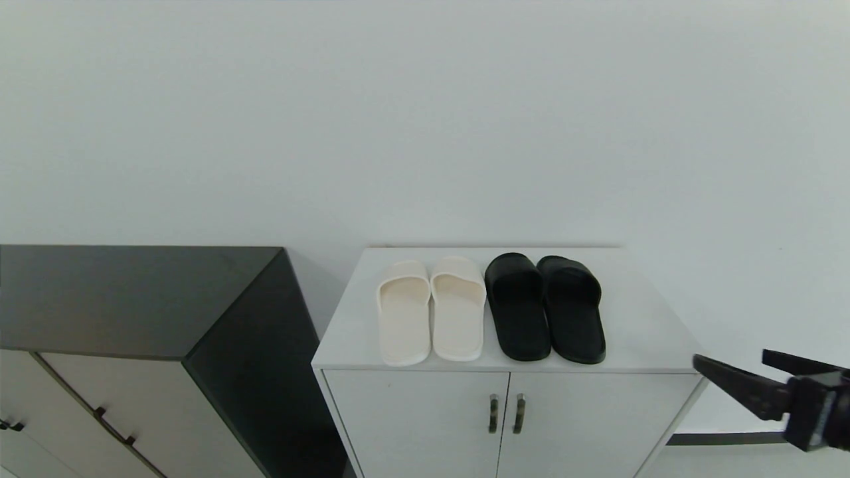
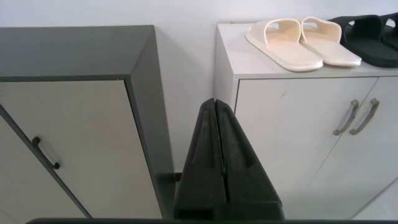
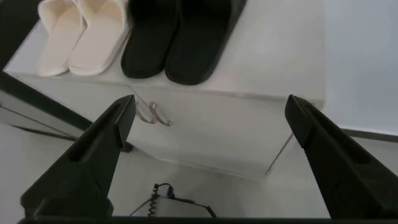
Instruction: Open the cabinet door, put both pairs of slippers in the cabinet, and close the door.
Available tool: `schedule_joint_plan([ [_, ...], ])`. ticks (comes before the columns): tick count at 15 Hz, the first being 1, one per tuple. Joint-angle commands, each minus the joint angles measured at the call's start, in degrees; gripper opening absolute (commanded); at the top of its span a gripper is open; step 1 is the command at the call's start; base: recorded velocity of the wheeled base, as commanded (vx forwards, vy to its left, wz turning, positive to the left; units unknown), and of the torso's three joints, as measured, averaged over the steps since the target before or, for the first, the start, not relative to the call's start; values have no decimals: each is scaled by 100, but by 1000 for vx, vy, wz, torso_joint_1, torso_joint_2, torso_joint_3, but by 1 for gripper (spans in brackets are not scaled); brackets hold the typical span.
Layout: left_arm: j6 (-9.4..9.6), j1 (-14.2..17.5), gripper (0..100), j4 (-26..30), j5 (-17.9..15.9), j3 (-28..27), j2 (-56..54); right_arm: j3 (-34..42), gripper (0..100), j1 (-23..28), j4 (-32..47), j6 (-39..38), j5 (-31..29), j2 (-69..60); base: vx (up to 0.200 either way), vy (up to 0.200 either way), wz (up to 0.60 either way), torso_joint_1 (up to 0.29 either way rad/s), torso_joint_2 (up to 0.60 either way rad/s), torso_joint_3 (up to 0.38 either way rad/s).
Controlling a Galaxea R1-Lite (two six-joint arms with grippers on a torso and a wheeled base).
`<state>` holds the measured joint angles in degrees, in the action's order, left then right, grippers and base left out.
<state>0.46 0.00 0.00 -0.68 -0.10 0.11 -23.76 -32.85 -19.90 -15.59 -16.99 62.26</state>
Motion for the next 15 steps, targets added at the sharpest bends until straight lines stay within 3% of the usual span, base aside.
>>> schedule_joint_plan([
  [1, -2, 0, 0, 0, -2, 1, -2, -735, 100, -687, -76, -137, -489, 1254, 0, 0, 0, 0, 0, 0],
  [3, -2, 0, 0, 0, -2, 1, -2, -1166, 100, -828, -155, -155, -753, 1922, 0, 0, 0, 0, 0, 0],
  [7, -11, 0, 0, 0, -2, 1, -2, -1667, 100, -995, -1245, -102, -1342, 3293, 0, 0, 0, 0, 0, 0],
  [11, -11, 0, 0, 0, -2, 1, -2, -2555, 100, -977, -1289, -120, -1860, 4365, 0, 0, 0, 0, 0, 0],
  [15, -29, 0, 0, 0, 7, 1, -2, -3152, 100, -828, -1289, -120, -1904, 4963, 0, 0, 0, 0, 0, 0],
])
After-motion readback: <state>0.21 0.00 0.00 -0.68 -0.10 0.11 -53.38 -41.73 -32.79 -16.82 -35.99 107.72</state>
